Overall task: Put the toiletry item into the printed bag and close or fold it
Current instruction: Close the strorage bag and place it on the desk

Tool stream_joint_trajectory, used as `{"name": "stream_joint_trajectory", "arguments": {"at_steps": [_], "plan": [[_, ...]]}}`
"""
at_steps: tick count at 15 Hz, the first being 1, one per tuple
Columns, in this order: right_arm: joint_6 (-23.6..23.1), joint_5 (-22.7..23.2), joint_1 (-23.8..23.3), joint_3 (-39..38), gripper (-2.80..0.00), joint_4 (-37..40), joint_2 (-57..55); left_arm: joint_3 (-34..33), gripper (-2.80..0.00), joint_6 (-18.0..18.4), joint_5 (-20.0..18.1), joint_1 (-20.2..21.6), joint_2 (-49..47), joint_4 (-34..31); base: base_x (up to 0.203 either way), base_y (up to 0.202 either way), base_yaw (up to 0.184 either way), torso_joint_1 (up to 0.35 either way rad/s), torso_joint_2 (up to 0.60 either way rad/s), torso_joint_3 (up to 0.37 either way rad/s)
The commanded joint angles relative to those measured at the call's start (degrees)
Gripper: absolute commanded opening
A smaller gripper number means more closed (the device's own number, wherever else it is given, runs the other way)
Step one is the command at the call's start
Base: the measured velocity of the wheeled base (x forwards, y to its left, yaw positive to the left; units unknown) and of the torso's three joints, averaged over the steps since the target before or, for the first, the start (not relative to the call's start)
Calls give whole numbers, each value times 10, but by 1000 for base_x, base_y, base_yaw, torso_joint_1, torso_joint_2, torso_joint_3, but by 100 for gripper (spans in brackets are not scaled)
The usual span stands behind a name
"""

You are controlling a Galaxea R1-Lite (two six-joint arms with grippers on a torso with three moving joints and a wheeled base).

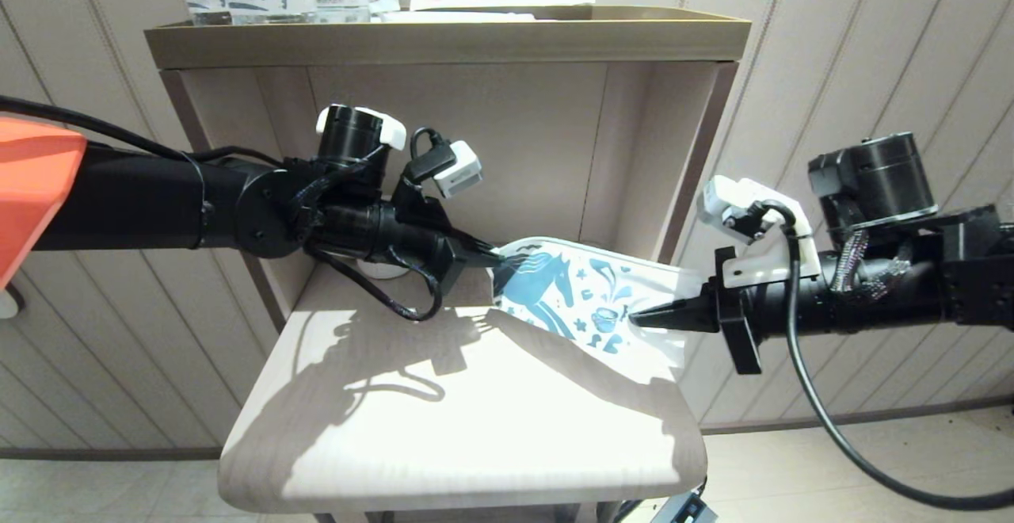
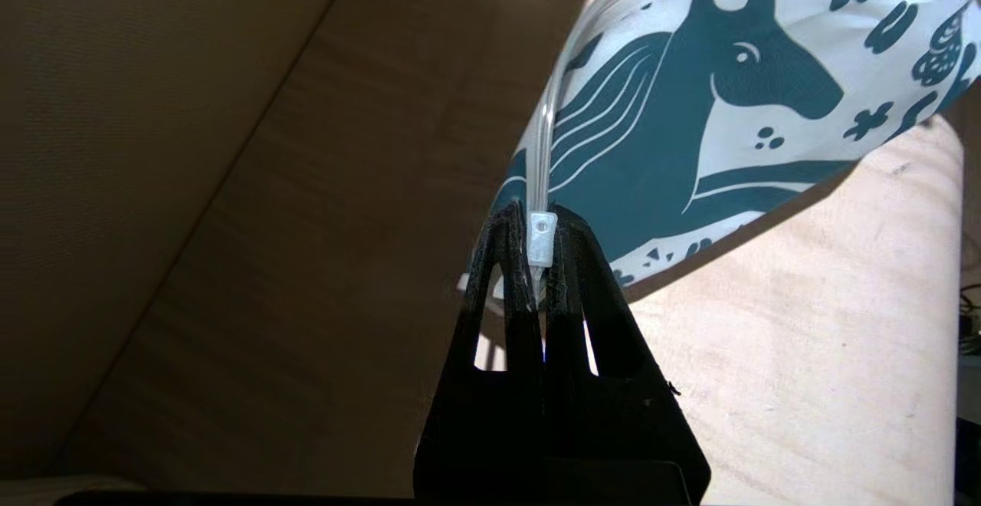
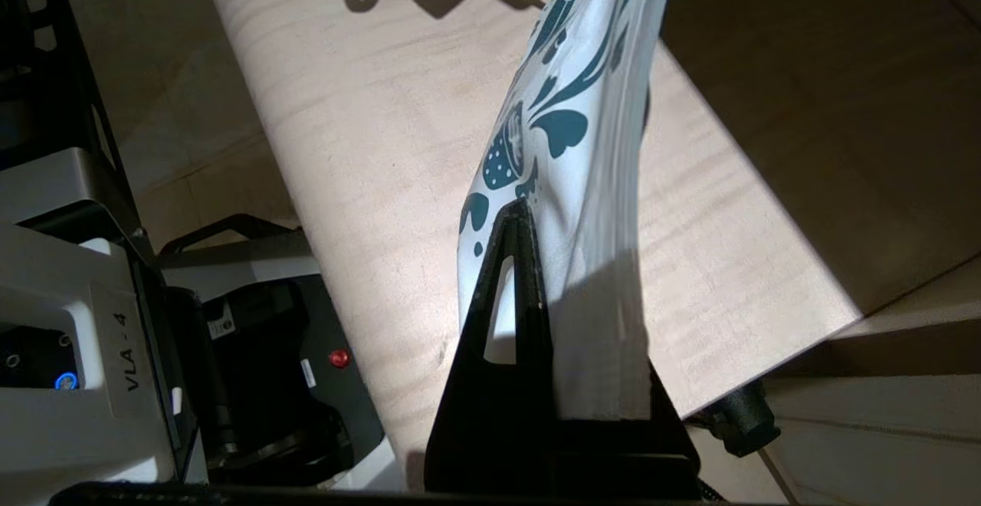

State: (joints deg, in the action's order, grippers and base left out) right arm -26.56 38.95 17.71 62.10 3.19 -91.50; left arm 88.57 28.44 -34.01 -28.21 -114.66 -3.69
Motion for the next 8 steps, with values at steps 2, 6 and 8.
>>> {"name": "stream_joint_trajectory", "arguments": {"at_steps": [2, 6, 8], "plan": [[-1, 2, 15, 20, -280, 0, -39, 2, -280, 1, -1, 4, -6, 1, 0, 0, 0, 0, 0, 0], [0, 1, 18, 24, -280, 1, -40, 6, 0, 0, 0, 6, -6, 1, 0, 0, 0, 0, 0, 0], [-1, 1, 18, 24, -280, 0, -40, 11, 0, -1, 2, 11, -15, 2, 0, 0, 0, 0, 0, 0]]}}
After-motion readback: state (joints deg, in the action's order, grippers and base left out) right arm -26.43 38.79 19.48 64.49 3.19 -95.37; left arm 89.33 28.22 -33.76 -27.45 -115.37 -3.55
